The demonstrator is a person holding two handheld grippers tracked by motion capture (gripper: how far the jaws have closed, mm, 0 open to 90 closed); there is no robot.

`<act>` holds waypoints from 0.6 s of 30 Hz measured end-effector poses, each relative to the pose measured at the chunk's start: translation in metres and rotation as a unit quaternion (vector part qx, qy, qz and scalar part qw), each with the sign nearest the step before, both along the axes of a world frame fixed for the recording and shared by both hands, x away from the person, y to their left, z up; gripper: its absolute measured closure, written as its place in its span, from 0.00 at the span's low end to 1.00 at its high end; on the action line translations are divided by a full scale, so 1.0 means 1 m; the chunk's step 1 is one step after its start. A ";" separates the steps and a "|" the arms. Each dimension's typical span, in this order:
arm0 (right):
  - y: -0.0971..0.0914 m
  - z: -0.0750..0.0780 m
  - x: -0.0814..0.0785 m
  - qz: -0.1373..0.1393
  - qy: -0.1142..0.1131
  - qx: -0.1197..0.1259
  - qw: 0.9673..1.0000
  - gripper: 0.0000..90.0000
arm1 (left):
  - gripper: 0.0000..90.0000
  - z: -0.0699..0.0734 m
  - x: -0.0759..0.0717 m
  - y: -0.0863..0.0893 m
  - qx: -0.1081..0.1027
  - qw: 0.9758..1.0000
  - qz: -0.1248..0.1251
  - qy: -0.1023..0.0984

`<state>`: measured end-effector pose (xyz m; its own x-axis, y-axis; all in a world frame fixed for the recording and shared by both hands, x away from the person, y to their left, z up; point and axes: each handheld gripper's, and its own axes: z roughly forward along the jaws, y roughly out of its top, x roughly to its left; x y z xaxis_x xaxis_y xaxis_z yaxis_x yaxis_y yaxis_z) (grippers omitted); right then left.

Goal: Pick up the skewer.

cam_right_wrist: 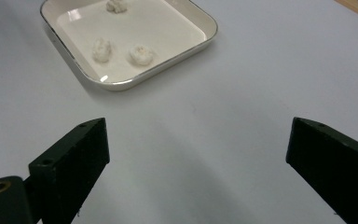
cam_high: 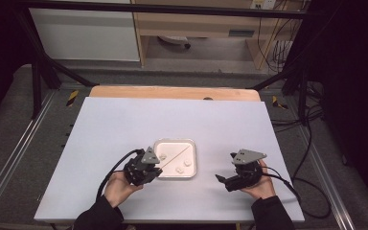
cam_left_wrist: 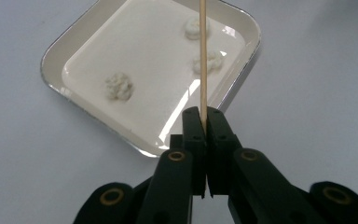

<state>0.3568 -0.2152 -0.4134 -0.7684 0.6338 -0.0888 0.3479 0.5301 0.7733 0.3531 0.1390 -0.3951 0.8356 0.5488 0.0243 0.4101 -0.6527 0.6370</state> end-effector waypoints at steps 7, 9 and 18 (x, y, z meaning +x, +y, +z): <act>0.009 -0.002 0.006 0.000 0.019 0.031 0.999 0.06 | 0.98 -0.009 -0.013 0.024 -0.031 0.999 0.026 -0.012; 0.014 -0.002 0.010 0.009 0.034 0.032 0.999 0.06 | 0.98 -0.011 -0.015 0.030 -0.043 0.998 0.034 -0.014; 0.034 0.001 0.022 0.003 0.039 0.027 0.999 0.05 | 0.98 -0.016 -0.024 0.048 -0.090 0.994 0.054 -0.025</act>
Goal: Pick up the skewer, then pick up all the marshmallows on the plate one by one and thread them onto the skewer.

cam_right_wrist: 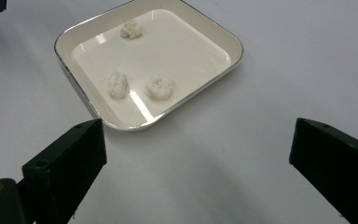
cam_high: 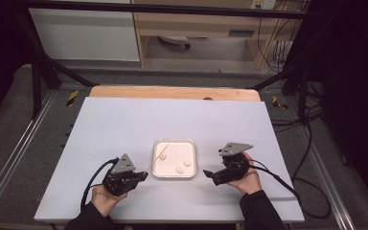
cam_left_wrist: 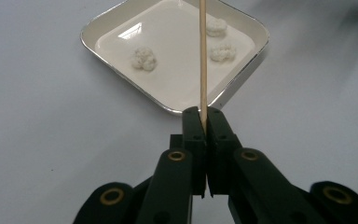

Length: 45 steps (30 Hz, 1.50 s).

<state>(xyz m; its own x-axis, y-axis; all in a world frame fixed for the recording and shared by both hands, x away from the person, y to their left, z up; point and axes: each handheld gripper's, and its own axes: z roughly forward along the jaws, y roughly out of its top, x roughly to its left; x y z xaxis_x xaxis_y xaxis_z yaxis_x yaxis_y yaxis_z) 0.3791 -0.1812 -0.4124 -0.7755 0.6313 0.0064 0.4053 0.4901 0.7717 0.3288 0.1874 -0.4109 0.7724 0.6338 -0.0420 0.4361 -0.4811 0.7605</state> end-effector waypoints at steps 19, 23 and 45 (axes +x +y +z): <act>0.044 0.003 0.026 -0.004 0.015 0.029 0.999 0.06 | 0.98 -0.013 -0.004 0.016 -0.022 1.000 0.013 -0.001; 0.056 -0.004 0.029 0.005 0.023 0.022 0.999 0.10 | 0.98 -0.014 -0.003 0.016 -0.023 1.000 0.014 0.004; 0.067 -0.030 0.041 0.030 0.039 -0.018 0.999 0.62 | 0.98 -0.016 -0.003 0.016 -0.026 1.000 0.016 0.003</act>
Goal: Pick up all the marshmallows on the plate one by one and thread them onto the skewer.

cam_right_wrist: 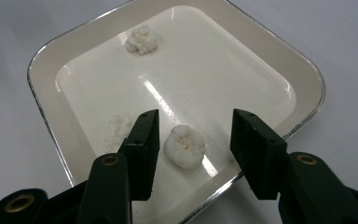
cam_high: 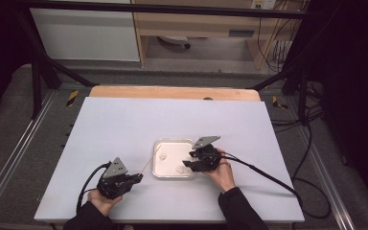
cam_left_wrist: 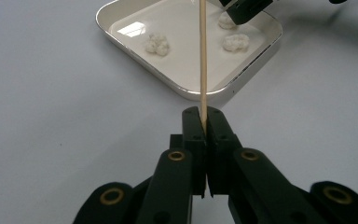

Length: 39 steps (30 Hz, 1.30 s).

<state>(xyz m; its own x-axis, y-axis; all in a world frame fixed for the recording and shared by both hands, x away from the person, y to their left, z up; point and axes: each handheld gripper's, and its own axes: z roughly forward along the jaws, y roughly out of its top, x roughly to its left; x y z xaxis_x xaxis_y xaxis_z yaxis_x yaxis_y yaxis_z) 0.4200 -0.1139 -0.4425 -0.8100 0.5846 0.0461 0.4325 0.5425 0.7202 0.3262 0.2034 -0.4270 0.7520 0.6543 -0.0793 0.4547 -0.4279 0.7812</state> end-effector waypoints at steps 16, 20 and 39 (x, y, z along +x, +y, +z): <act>0.003 -0.006 -0.001 -0.001 0.014 0.003 1.000 0.76 | 0.98 0.000 -0.001 -0.001 -0.003 1.000 -0.001 -0.002; 0.003 -0.006 -0.002 -0.006 0.014 0.004 1.000 0.79 | 0.98 0.000 -0.001 -0.002 -0.003 1.000 -0.003 -0.001; -0.009 0.025 -0.009 -0.005 -0.006 0.068 0.998 0.83 | 0.98 -0.001 -0.003 -0.005 -0.005 1.000 -0.006 -0.005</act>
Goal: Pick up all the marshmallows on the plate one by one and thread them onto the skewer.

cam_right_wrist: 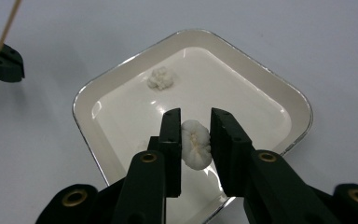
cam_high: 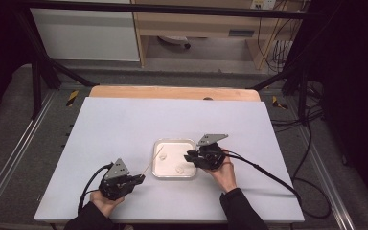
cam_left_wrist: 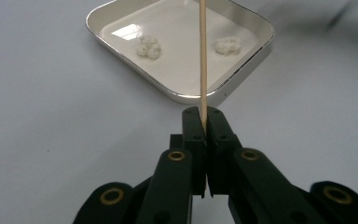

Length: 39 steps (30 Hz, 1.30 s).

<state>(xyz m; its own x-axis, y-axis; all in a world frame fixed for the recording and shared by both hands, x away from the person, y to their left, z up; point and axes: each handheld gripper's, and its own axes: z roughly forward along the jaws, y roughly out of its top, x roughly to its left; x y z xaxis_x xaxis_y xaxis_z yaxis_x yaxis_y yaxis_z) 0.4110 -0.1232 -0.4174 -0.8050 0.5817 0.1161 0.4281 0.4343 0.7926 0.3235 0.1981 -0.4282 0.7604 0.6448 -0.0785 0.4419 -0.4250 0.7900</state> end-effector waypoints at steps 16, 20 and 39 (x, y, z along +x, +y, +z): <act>-0.015 0.036 -0.006 -0.007 -0.007 0.104 0.995 0.84 | 0.98 0.000 -0.001 -0.004 0.001 1.000 -0.006 -0.006; -0.014 0.042 -0.005 -0.008 -0.008 0.119 0.993 0.84 | 0.98 0.000 -0.001 -0.005 0.001 1.000 -0.006 -0.007; 0.006 0.060 0.002 0.003 0.018 0.199 0.980 0.83 | 0.98 -0.001 -0.001 -0.006 -0.002 1.000 -0.004 -0.012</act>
<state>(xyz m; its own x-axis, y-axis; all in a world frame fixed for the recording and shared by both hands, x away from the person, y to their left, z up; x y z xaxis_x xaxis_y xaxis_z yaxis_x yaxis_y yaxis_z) 0.4130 -0.1175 -0.3575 -0.7998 0.4793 0.3613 0.4573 0.0966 0.8841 0.3223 0.1920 -0.4288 0.7675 0.6381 -0.0623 0.4192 -0.4259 0.8018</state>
